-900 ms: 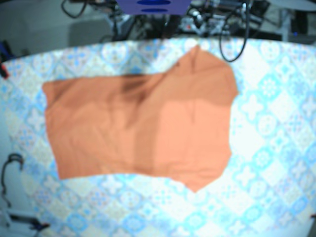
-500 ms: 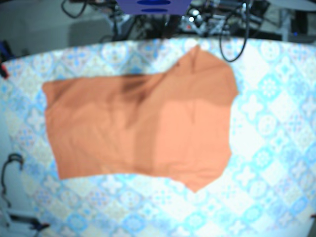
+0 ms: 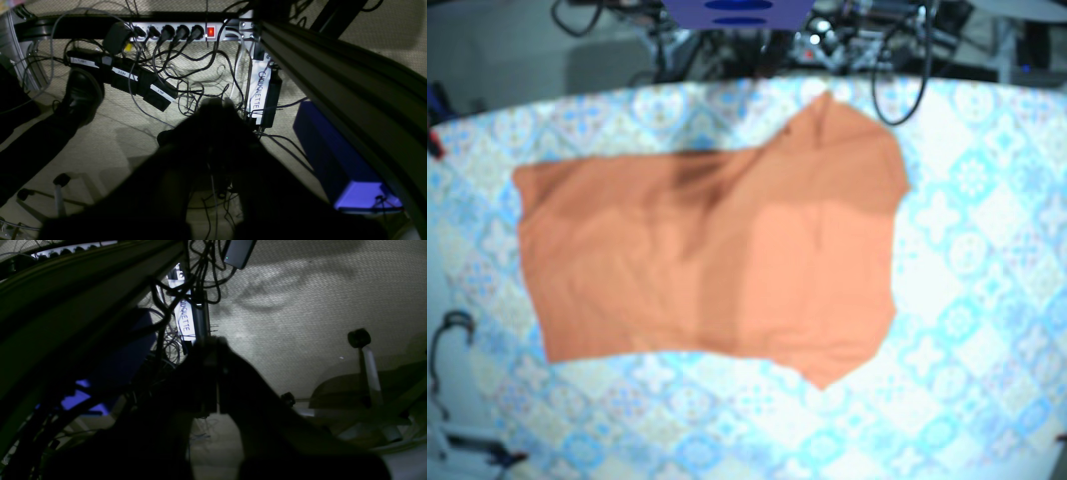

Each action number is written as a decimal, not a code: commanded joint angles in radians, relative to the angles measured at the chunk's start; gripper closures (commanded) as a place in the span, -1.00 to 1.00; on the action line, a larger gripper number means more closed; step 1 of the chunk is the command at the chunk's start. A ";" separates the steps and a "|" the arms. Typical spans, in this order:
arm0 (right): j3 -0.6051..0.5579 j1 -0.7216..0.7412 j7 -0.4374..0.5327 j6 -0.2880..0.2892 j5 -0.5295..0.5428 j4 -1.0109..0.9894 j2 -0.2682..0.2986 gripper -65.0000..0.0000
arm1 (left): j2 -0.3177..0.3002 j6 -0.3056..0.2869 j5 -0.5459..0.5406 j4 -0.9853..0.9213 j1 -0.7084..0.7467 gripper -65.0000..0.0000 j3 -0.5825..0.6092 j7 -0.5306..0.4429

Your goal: Fold the T-shirt properly

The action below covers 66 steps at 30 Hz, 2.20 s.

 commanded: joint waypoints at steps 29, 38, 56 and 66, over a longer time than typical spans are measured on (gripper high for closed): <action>-0.002 -0.612 -0.008 -0.064 -0.677 0.587 0.084 1.00 | -0.235 0.006 0.476 0.679 0.630 0.99 0.079 -0.005; 0.003 -0.835 -0.018 -0.087 -0.723 1.008 0.196 1.00 | -0.418 0.006 0.488 1.092 0.894 0.99 0.076 0.003; 0.006 -0.994 -0.321 -0.083 -1.056 1.832 0.411 1.00 | -0.569 0.003 0.780 1.779 1.190 0.61 -0.225 0.104; 0.007 -0.789 -0.250 -0.081 -1.122 1.829 0.412 1.00 | -0.600 -0.037 0.945 1.787 1.038 0.60 -0.215 0.106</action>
